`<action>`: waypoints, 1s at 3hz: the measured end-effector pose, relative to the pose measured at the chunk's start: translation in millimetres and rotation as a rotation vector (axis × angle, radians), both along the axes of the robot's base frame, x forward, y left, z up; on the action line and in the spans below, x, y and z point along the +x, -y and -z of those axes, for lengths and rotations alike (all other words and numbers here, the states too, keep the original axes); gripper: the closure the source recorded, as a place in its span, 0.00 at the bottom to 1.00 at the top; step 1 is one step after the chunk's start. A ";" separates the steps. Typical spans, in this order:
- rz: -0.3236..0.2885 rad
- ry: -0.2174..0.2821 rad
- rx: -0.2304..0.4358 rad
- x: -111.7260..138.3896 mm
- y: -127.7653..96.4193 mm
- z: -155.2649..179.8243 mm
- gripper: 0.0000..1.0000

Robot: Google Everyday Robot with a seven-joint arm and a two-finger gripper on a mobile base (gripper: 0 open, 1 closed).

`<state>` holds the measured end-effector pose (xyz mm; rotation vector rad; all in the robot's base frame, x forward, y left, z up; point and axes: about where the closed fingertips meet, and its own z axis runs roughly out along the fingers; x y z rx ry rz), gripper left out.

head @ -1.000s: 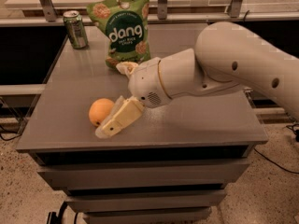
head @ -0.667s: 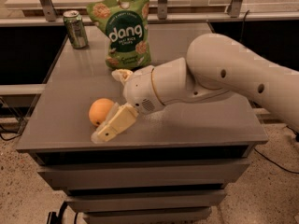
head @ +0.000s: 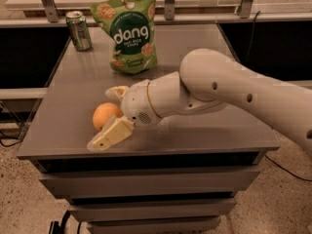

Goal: Move orange near green rice chip bag

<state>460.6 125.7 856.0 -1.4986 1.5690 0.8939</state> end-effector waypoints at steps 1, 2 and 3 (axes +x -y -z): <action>-0.013 -0.012 0.000 1.2 -2.3 4.7 0.41; -0.001 -0.033 -0.001 6.5 6.8 6.6 0.64; 0.042 -0.058 0.024 23.6 33.4 -7.2 0.87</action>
Offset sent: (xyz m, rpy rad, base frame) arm 0.0160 -0.0220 -0.0105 -0.0005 0.0628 -0.0227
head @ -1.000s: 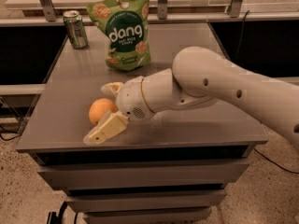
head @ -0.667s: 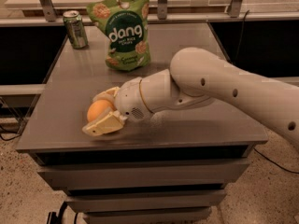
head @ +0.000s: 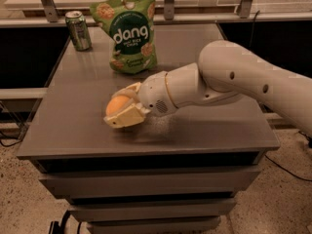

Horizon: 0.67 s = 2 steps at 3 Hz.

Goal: Move orange near green rice chip bag

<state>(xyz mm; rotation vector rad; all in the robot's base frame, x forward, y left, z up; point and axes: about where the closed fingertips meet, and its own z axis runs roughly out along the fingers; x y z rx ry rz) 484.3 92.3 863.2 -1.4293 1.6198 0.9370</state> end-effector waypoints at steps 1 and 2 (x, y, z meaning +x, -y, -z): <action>0.090 -0.026 0.016 35.2 32.3 -19.0 1.00; 0.217 -0.024 0.041 84.9 60.9 -47.3 1.00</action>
Offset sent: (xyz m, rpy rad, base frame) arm 0.1497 -0.1038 0.0838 0.0763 0.0134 -0.3894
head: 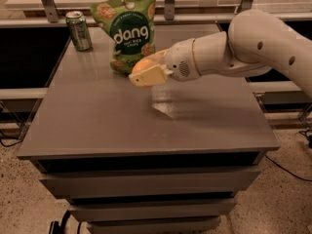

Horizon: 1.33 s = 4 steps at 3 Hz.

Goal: Move orange near green rice chip bag

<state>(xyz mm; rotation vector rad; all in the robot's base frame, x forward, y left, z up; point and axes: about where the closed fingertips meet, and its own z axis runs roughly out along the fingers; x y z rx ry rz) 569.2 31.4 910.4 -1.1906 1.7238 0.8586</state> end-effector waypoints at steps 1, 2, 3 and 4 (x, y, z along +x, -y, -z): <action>0.085 0.003 0.006 42.7 13.8 -12.4 1.00; 0.129 -0.001 0.004 67.9 22.9 -7.6 1.00; 0.148 -0.012 0.005 81.9 29.9 7.6 1.00; 0.161 -0.031 0.008 86.7 35.4 26.6 1.00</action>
Offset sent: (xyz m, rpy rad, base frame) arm 0.1014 -0.0406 0.0012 0.0020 0.0063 -0.1940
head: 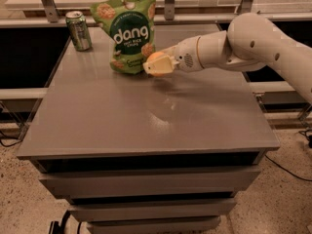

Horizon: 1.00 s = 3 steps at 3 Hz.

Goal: Move orange near green rice chip bag

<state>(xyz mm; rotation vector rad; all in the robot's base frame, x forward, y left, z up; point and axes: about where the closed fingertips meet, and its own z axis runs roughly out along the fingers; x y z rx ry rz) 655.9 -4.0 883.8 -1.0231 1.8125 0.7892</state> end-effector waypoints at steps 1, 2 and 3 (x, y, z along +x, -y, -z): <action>0.007 -0.015 0.001 3.1 1.8 16.8 0.82; 0.010 -0.025 -0.004 3.6 2.5 28.9 0.59; 0.013 -0.025 -0.009 3.2 4.5 34.1 0.36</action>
Offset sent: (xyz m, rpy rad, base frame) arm 0.0051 -0.0091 -0.0430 -0.0104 0.0362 -0.0242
